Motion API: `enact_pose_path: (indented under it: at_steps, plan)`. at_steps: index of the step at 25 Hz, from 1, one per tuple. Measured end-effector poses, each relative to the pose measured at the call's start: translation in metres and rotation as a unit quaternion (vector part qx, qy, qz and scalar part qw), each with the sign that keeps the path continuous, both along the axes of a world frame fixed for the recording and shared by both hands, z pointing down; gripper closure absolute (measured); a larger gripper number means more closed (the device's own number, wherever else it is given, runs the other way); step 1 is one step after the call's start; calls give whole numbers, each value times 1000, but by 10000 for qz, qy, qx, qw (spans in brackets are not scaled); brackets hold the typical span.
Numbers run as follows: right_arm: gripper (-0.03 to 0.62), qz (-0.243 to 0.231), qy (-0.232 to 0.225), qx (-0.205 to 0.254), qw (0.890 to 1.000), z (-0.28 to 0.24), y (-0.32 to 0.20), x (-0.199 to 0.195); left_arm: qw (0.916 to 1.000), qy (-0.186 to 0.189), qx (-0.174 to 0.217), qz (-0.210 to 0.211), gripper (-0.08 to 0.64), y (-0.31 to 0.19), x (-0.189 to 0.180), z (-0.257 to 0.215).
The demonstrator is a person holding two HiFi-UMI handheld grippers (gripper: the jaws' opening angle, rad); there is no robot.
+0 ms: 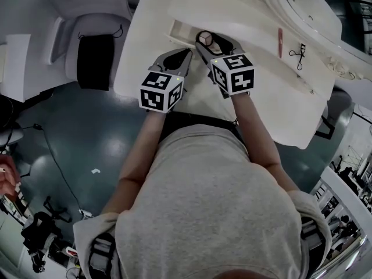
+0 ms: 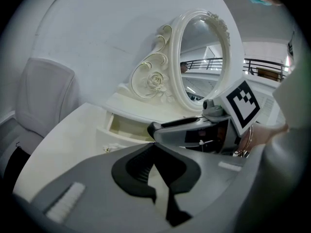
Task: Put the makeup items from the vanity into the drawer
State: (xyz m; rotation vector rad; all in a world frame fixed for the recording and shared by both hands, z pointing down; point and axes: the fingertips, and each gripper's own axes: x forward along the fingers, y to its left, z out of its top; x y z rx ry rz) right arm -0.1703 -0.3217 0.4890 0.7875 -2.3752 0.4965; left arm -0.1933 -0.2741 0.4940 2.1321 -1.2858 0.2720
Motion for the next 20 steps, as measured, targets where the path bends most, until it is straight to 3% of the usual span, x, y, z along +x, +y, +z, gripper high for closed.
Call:
enact_pose_path:
  at_steps: [13, 20]
  plan:
    - [376, -23, -174, -247, 9995, 0, 3, -4, 9999, -100, 57, -36, 551, -7, -4, 0]
    - [376, 38, -256, 36, 9997, -14, 7, 3, 9998, -131, 105, 112, 551, -3, -1, -3]
